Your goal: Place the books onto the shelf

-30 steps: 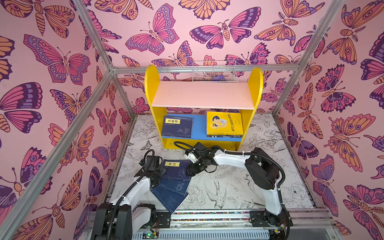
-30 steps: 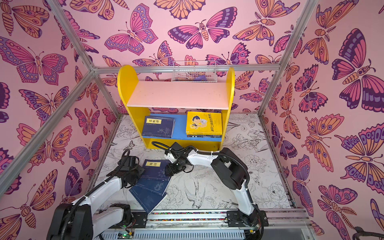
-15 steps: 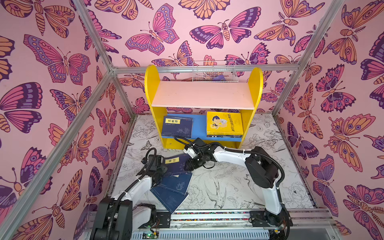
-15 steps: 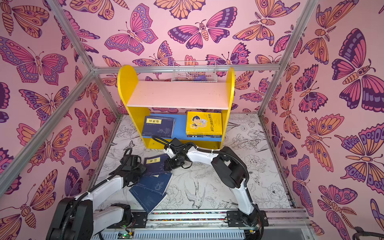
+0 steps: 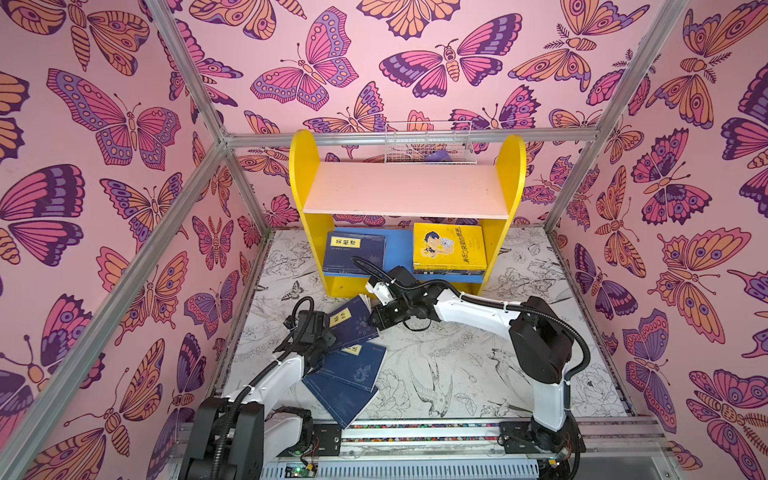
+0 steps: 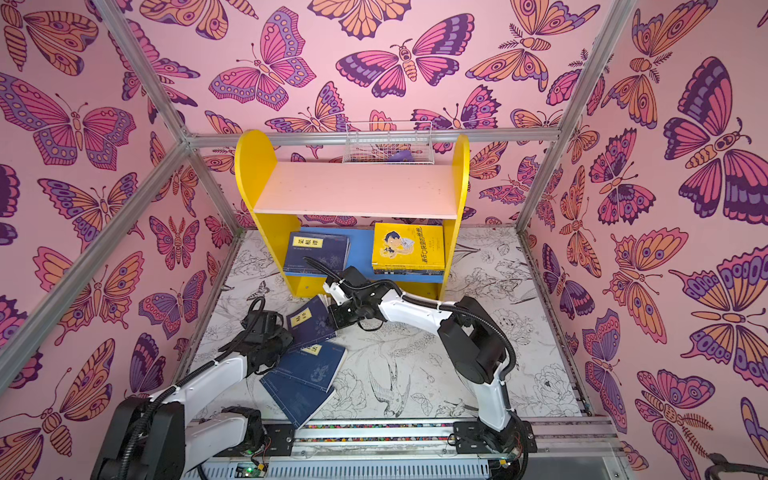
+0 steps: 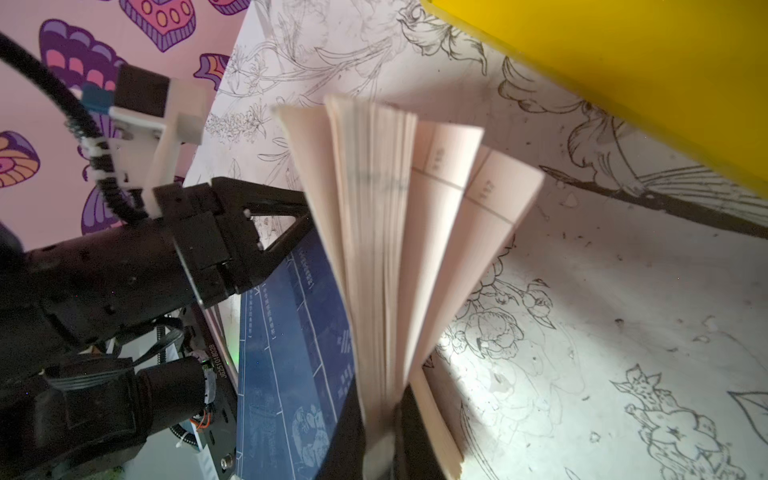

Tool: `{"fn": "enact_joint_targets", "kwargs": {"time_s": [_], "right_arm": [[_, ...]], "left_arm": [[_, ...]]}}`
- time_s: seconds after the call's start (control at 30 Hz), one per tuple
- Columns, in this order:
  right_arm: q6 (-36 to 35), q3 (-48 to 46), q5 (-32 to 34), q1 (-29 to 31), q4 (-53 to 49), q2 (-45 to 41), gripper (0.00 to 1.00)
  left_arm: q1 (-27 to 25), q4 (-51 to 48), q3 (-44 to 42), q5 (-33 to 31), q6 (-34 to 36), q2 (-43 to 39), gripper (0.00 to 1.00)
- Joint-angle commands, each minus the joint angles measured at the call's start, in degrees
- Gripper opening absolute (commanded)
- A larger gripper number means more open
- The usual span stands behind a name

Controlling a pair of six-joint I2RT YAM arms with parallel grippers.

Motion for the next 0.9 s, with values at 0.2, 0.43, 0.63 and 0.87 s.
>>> {"fn": "enact_joint_targets", "kwargs": {"time_s": [0.2,0.43,0.63,0.87], "right_arm": [[-0.95,-6.62,-0.2,0.19,5.44,-11.63,0.0],[1.24,-10.5,-1.22,-2.57,6.92,-20.85,0.0],[4.8,-9.83,3.11,-7.14,12.79,-23.63,0.0],[3.83,-0.93,7.97,-9.57,14.05,-15.48,0.0]], "left_arm": [[-0.5,-13.74,1.31,1.78,-1.16,-11.57,0.42],[1.71,-26.45,9.86,-3.16,0.64,-25.24,0.5],[2.47,-28.23,10.63,-3.77,0.48,-27.93,0.51],[2.46,-27.79,8.01,-1.62,-0.79,-27.63,0.51]]}}
